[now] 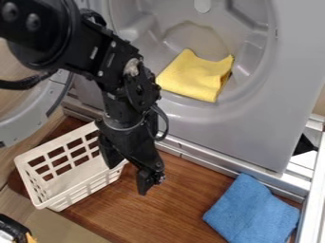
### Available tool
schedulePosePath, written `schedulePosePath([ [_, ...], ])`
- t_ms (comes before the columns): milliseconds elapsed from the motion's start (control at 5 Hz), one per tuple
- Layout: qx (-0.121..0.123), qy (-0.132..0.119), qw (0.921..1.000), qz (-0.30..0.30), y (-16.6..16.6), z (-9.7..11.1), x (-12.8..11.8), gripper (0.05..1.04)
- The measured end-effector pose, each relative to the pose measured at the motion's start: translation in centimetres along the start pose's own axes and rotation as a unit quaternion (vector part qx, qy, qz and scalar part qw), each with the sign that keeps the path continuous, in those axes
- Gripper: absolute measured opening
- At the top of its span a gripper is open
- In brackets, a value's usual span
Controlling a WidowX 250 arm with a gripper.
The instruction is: Move the white basket to the right side of the table
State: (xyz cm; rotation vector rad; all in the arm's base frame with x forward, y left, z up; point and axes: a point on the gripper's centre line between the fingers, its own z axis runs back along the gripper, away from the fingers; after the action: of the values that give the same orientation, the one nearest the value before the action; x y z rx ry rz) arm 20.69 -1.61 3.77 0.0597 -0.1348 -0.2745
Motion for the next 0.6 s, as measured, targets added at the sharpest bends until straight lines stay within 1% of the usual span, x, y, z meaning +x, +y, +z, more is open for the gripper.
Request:
schedulePosePath([
  [200,-0.003,0.009,1.0,0.0,-0.1,-0.3,-0.3,0.999],
  [400,-0.004,0.02,0.9998,-0.003,1.7,-0.6,-1.4,0.999],
  [600,0.008,0.036,0.9991,-0.02,3.6,-1.0,-2.3,0.999],
])
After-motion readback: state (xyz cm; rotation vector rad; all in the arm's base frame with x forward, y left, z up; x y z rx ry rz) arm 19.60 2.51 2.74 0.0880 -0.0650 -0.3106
